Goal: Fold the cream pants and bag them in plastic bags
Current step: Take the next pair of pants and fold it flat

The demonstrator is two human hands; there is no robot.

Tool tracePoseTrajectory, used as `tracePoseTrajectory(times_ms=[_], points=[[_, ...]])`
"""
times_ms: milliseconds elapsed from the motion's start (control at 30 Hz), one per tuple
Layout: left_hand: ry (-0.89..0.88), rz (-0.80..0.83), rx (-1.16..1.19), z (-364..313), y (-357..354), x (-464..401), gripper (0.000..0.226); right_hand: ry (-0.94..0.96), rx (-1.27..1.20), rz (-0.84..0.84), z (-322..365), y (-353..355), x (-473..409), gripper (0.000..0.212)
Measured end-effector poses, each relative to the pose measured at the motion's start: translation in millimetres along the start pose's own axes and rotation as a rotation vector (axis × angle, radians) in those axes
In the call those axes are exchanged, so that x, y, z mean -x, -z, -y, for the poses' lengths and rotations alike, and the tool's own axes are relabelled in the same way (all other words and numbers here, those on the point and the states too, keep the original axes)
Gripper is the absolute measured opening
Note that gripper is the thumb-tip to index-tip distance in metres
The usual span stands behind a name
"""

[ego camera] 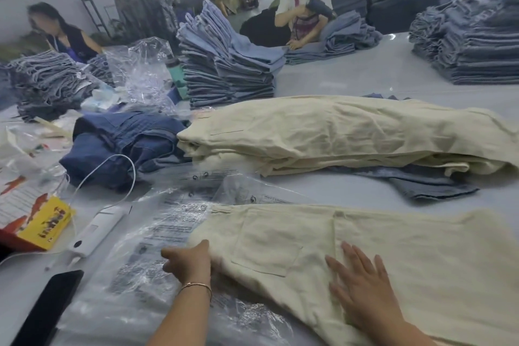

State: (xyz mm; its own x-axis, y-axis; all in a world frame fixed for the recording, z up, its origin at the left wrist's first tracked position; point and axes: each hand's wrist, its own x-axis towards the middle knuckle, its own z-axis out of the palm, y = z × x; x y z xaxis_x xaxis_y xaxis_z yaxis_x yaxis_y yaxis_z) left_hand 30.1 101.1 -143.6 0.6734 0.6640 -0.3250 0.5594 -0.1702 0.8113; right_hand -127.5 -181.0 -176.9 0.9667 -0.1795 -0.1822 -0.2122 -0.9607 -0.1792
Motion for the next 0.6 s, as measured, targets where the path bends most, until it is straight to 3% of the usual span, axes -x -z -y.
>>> tracePoseTrajectory(times_ms=[100,233,333,467,600], points=[[0.121,0.069,0.234,7,-5,5,0.079,-0.011,-0.005,0.02,-1,-3,0,0.055],[0.123,0.362,0.291,15,-11,39,0.056,0.032,-0.105,0.055,-5,5,2,0.054],[-0.114,0.379,0.364,-2,-10,74,0.033,0.03,-0.41,0.041,-14,34,6,0.053],[-0.566,0.376,0.294,-52,-14,161,0.045,-0.047,-1.24,0.007,-31,106,22,0.065],[-1.031,0.512,0.078,-68,-41,276,0.038,0.125,-1.496,-0.127,-46,160,48,0.081]])
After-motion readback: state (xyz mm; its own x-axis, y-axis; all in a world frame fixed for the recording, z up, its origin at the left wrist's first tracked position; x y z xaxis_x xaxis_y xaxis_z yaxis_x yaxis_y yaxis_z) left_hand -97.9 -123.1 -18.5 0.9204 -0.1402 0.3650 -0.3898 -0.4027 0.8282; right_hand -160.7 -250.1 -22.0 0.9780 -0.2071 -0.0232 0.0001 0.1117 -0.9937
